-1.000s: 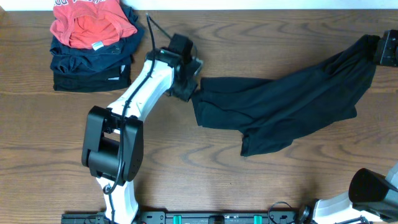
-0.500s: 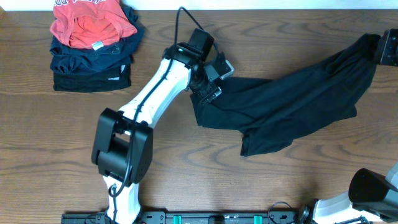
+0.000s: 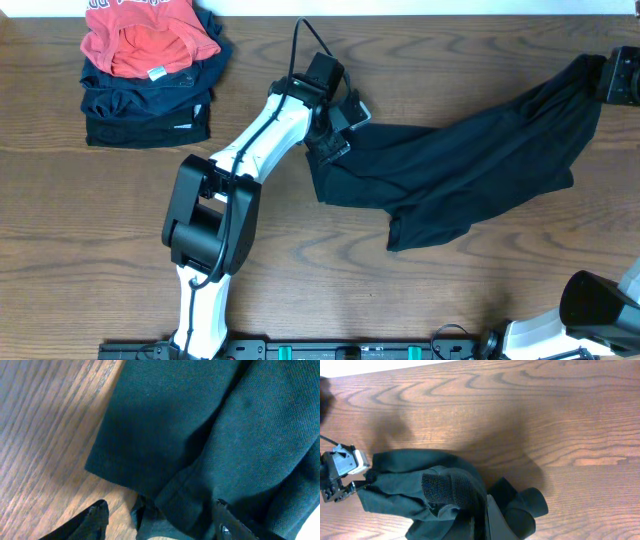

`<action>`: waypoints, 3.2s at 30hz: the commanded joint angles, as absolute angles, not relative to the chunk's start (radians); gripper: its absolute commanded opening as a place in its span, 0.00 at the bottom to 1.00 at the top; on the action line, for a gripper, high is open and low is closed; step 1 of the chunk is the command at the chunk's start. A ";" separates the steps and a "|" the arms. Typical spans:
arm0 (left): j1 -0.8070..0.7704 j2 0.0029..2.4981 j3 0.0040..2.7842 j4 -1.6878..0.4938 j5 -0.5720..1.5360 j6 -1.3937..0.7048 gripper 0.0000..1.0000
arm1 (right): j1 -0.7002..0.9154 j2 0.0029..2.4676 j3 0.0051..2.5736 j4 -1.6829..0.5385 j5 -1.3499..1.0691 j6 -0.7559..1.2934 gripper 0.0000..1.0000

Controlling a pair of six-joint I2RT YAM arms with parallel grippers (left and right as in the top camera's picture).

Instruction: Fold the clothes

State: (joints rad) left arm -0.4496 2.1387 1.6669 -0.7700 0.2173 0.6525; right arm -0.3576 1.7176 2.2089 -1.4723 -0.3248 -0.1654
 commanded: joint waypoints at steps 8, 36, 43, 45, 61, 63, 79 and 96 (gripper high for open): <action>-0.447 2.160 1.672 -0.824 0.247 0.685 0.47 | -0.345 1.721 2.212 -1.470 -0.329 -0.173 0.01; -0.438 2.028 1.755 -0.817 0.018 0.464 0.06 | -0.345 1.721 2.212 -1.474 -0.329 -0.173 0.01; -0.400 1.792 1.773 -0.802 -0.056 0.295 0.06 | -0.346 1.717 2.212 -1.473 -0.341 -0.173 0.01; -0.388 1.731 1.773 -0.803 -0.058 0.273 0.06 | -0.347 1.716 2.212 -1.473 -0.341 -0.173 0.01; -0.371 1.259 1.773 -0.857 -0.229 0.221 0.06 | -0.471 1.466 2.265 -1.448 -0.344 -0.134 0.01; -0.371 1.185 1.773 -0.872 -0.229 0.210 0.06 | -0.494 1.408 2.276 -1.448 -0.345 -0.134 0.01; -0.371 0.932 1.771 -0.980 -0.210 0.132 0.06 | -0.523 1.131 2.341 -1.420 -0.281 -0.082 0.01; -0.319 1.406 1.771 -0.868 -0.300 0.118 0.06 | -0.477 1.620 2.341 -1.331 -0.461 -0.161 0.01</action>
